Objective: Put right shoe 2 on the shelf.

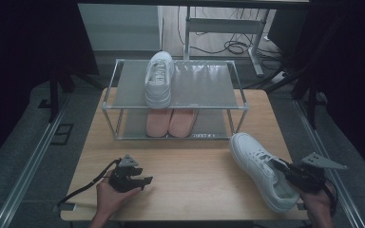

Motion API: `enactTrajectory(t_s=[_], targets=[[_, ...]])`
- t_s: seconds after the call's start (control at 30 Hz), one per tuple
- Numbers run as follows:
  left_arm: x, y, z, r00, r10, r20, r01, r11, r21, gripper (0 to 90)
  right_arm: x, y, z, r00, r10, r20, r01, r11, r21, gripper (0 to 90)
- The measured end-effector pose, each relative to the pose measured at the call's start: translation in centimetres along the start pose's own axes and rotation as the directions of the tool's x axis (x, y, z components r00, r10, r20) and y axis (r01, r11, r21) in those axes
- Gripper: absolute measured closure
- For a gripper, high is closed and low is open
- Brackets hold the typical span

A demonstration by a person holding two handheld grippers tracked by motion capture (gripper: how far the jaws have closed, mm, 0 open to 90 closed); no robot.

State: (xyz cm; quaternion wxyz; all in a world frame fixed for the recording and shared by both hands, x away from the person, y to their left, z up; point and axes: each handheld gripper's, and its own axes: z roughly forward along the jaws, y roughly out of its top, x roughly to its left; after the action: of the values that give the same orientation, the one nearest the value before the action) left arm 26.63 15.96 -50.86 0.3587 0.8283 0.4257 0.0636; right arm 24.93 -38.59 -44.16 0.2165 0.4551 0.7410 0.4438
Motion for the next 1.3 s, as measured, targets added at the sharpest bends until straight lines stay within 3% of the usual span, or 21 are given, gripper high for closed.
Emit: enactTrajectory(t_s=[0.4, 1.3], targets=[[0.0, 0.0, 0.0, 1.0000, -0.001, 0.001, 0.001, 1.0000, -0.001, 43.8, 1.5, 0.7, 0.1, 0.9996, 0.006, -0.029, -0.007, 0.999, -0.032, 81.5], [0.0, 0.0, 0.0, 1.0000, 0.002, 0.002, -0.002, 1.0000, 0.000, 43.8, 5.1, 4.5, 2.2, 0.9925, -0.012, -0.122, 0.000, 0.995, -0.103, 81.6]])
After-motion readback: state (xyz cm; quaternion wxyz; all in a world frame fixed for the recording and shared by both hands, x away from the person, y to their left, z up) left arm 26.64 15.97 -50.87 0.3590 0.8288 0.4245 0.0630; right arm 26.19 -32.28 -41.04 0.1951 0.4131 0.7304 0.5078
